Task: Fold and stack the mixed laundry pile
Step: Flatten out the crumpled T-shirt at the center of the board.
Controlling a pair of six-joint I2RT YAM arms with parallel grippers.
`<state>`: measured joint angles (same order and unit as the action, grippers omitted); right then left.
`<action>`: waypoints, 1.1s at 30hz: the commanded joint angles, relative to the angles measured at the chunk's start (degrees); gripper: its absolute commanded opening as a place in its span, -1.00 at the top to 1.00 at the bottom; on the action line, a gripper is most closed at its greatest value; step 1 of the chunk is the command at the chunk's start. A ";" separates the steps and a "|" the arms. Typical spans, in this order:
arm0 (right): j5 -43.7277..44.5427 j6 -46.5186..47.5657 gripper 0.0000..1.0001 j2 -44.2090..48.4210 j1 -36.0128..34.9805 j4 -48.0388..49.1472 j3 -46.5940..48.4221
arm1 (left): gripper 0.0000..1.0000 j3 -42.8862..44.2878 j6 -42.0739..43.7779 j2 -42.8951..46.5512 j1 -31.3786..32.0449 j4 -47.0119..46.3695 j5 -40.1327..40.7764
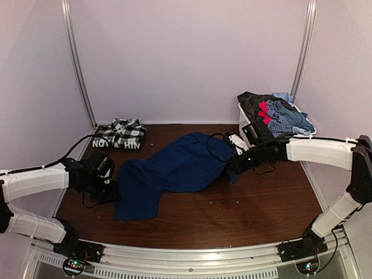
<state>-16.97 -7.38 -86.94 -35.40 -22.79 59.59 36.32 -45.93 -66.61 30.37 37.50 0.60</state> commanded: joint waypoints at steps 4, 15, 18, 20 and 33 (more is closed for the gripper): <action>1.61 1.13 1.00 1.93 -0.29 -2.30 -0.35 | 0.18 -1.10 -10.03 -5.95 7.15 1.07 5.35; 2.59 1.13 1.00 3.65 -0.28 -3.14 -1.23 | 0.05 0.37 -14.72 -19.14 13.30 -0.13 8.49; 3.10 1.39 1.00 3.55 -0.28 -3.46 -1.26 | 0.21 -2.00 -15.40 -22.72 14.19 -5.69 5.42; 3.33 1.49 1.00 3.88 -0.28 -3.96 -1.15 | 0.58 -3.13 -14.87 -23.33 14.03 -8.39 3.88; 10.80 5.37 1.00 14.03 -0.50 -11.19 15.36 | 1.00 29.83 12.66 9.90 12.69 -4.79 15.41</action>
<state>-9.30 -4.25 -78.15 -35.40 -32.77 66.41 54.41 -46.09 -60.75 43.44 34.28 12.95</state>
